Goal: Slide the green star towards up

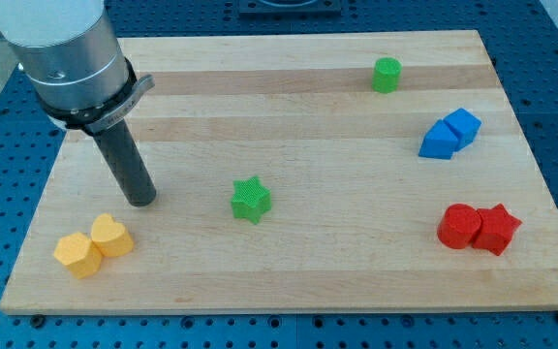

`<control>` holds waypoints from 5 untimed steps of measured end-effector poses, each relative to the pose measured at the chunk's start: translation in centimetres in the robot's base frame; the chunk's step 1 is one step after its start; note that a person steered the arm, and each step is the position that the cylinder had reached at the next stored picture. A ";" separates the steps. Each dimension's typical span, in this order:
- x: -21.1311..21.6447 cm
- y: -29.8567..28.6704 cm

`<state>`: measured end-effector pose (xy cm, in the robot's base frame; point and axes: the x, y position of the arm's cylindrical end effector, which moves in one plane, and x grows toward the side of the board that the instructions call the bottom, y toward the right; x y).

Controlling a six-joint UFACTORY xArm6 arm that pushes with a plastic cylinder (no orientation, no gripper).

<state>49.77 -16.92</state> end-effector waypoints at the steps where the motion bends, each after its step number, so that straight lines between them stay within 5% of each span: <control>1: 3.0 5.0; 5: 7.7 15.8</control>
<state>57.46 -1.10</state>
